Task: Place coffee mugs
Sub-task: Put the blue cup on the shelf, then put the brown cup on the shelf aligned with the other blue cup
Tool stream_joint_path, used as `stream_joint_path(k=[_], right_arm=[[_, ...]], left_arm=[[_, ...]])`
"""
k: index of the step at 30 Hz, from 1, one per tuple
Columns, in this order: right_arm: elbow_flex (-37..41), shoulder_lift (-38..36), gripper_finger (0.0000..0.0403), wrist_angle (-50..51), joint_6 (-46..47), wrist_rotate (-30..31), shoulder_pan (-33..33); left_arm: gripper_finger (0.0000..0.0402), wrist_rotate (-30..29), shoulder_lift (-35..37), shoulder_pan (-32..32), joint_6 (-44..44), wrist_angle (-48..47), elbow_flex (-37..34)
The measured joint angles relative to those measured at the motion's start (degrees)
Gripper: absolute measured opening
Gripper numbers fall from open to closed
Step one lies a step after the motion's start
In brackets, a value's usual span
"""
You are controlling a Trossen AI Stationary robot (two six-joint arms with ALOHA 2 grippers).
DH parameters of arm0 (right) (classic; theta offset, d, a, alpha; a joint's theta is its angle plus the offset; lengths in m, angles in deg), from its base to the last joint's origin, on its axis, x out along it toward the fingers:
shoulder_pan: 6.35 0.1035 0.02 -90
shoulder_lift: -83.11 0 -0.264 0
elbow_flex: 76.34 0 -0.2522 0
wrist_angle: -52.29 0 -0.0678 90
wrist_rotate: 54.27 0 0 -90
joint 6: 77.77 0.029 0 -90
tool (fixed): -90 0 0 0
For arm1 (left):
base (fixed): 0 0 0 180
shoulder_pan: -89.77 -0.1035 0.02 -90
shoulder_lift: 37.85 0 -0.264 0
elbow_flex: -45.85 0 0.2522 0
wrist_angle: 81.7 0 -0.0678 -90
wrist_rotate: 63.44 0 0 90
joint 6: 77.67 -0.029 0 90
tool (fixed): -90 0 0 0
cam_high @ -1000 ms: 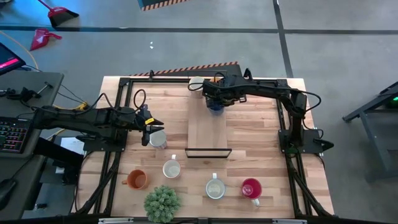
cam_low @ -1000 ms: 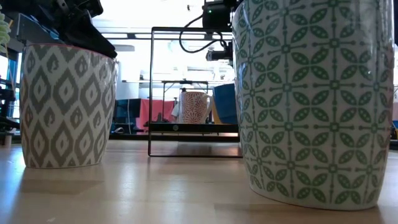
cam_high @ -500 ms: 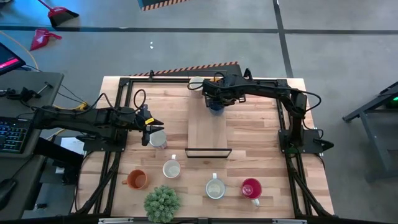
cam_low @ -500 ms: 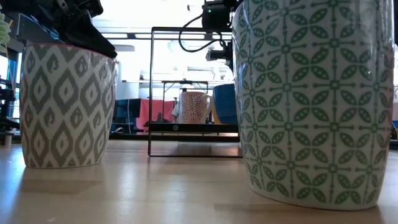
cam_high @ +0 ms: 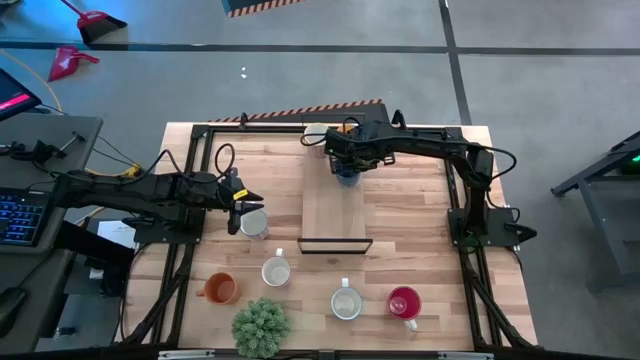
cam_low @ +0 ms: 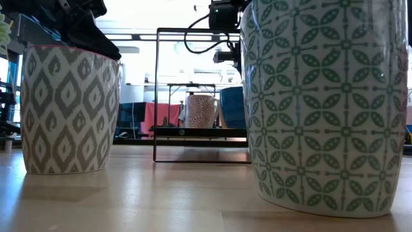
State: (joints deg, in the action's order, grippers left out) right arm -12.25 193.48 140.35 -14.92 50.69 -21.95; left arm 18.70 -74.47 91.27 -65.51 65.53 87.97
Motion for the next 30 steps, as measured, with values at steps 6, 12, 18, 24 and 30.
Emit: stream_joint_path(k=[6, 12, 18, 24, 30], right_arm=[[0.0, 0.0, 0.0069, 0.3, -1.1, 0.2, 0.0], [0.0, 0.0, 0.0069, 0.3, -2.8, 0.1, -0.1], [0.0, 0.0, 0.0088, 0.5, -3.4, 0.2, -0.2], [0.0, 0.0, 0.0126, 0.4, -2.9, 2.3, -0.2], [-0.2, -0.1, 0.0142, 0.5, -2.9, 3.3, -0.2]], left_arm=[[0.0085, 0.0, 0.0, 0.0, 0.0, 0.0, 0.0], [0.0085, 0.0, 0.0, 0.0, 0.0, 0.0, 0.0], [0.0085, 0.0, 0.0, 0.0, 0.0, 0.0, 0.0], [0.0085, 0.0, 0.0, 0.0, 0.0, 0.0, 0.0], [0.0085, 0.0, 0.0, 0.0, 0.0, 0.0, 0.0]])
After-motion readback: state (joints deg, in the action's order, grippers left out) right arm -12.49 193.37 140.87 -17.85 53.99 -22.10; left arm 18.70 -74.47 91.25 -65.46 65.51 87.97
